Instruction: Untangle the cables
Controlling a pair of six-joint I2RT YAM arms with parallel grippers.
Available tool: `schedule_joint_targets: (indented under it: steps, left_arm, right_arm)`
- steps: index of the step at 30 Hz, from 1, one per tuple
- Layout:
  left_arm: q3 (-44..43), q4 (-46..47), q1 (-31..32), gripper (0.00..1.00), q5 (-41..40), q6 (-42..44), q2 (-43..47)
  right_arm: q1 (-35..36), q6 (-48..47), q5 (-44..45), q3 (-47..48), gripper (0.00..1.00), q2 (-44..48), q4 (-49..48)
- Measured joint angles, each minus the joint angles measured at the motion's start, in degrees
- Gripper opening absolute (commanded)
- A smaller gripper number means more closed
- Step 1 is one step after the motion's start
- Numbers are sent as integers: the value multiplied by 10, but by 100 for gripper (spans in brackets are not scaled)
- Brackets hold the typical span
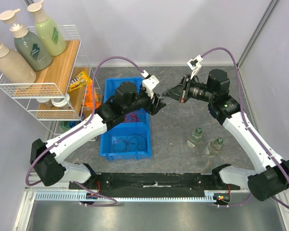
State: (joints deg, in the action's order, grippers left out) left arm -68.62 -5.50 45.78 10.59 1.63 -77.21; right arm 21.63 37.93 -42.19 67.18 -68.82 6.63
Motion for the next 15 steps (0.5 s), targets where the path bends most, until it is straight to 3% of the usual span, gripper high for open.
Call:
schedule_joint_targets:
  steps: [2, 4, 6, 11, 13, 15]
  left_arm:
    - [-1, 0, 1, 45, 6, 2, 0]
    - [-3, 1, 1, 16, 9, 5, 0]
    - [-5, 1, 2, 2, 3, 10, 0]
    - [-8, 2, 5, 2, -66, 14, 0]
    - [-9, 1, 3, 2, -105, 14, -1]
    - [-14, -2, -1, 2, -139, 14, -4]
  right_arm:
    - [4, 1, 0, 0, 0, 0, -2]
    - [7, 3, 2, 0, 1, 0, -2]
    - [8, 2, 6, 0, 15, 0, -2]
    - [10, -34, 78, 10, 60, 3, 56]
    - [12, -64, 159, 26, 77, 9, 111]
    - [11, -97, 263, 40, 86, 24, 165]
